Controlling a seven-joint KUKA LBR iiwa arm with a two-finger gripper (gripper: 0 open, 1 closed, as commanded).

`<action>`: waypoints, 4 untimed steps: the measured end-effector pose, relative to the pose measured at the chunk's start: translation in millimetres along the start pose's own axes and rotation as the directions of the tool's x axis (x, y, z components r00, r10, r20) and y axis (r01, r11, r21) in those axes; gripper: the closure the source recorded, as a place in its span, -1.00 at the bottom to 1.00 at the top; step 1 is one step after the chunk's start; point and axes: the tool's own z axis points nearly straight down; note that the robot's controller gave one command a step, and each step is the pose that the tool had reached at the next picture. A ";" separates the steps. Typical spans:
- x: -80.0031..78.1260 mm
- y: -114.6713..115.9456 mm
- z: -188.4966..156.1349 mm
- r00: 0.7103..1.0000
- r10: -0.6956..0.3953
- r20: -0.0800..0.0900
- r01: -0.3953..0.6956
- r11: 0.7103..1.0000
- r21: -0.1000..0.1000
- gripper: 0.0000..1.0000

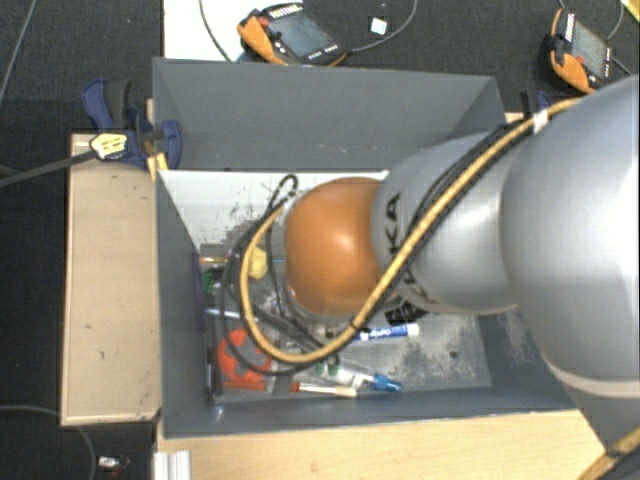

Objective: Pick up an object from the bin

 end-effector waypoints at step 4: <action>-0.1 12.2 29.9 0.960 0.279 0.001 -0.279 0.960 0.001 -1.00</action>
Offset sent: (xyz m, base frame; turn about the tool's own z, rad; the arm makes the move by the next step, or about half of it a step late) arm 0.0018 0.0513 -0.0596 0.2204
